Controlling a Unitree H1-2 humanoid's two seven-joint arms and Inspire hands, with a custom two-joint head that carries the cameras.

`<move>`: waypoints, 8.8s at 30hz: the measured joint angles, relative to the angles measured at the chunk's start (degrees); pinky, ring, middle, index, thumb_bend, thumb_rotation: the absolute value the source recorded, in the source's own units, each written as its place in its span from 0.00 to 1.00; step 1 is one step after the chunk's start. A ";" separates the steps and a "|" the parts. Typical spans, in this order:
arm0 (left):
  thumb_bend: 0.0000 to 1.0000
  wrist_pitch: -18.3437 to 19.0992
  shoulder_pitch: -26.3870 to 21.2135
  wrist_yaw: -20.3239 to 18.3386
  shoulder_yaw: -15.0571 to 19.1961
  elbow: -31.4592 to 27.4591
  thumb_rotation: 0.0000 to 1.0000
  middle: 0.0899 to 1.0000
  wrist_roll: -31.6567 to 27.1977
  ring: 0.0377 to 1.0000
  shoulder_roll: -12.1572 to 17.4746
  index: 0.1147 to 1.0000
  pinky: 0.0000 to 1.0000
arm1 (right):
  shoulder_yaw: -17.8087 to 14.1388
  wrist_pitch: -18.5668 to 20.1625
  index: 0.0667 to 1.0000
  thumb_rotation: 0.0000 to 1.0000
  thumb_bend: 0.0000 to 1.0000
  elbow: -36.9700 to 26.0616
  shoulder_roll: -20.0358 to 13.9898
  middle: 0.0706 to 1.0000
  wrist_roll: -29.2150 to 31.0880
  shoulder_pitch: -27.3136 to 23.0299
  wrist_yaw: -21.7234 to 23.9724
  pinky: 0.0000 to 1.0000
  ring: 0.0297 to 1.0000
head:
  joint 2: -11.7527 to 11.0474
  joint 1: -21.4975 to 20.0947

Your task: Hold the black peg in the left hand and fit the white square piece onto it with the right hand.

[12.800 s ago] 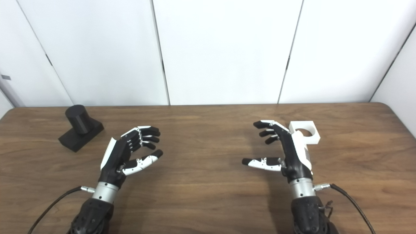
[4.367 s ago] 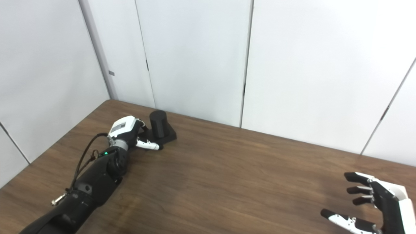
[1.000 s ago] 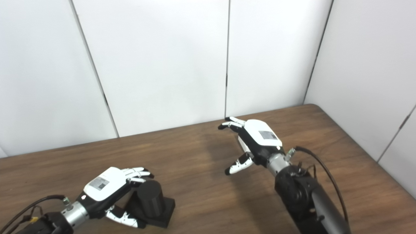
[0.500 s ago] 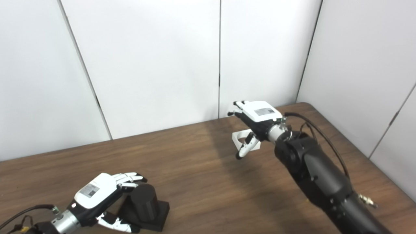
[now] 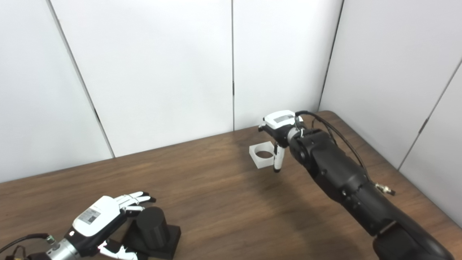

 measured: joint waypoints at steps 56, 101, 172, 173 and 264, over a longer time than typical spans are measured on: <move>0.52 -0.09 6.64 -12.17 10.82 -8.95 0.05 0.80 1.30 0.84 0.79 0.42 0.75 | 10.31 -5.75 0.70 0.17 0.84 18.85 4.03 0.89 0.73 -8.95 -8.86 0.96 0.94 | 2.81 3.78; 0.52 -0.39 8.06 -13.56 15.23 -8.45 0.06 0.85 5.49 0.89 -2.23 0.42 0.79 | 2.62 -10.40 0.44 0.13 0.52 4.08 0.67 0.75 11.55 -0.15 -15.32 0.92 0.88 | 8.44 19.06; 0.52 3.00 6.18 -18.61 17.43 -7.32 0.07 0.90 8.50 0.96 -6.81 0.42 0.88 | 2.08 -15.76 0.44 0.14 0.52 -28.78 12.67 0.73 28.99 1.67 2.45 0.83 0.85 | 15.12 31.73; 0.52 3.10 6.18 -18.74 17.43 -7.39 0.07 0.90 8.50 0.96 -6.82 0.42 0.88 | 2.16 -15.80 0.44 0.14 0.52 -28.78 12.91 0.73 28.99 1.75 2.45 0.83 0.85 | 15.12 31.73; 0.52 5.69 6.38 -20.74 17.32 -9.59 0.08 0.92 9.13 0.95 -7.22 0.42 0.87 | 9.76 -14.19 0.46 0.16 0.51 -19.46 18.03 0.77 24.01 1.48 3.24 0.77 0.82 | 16.70 33.13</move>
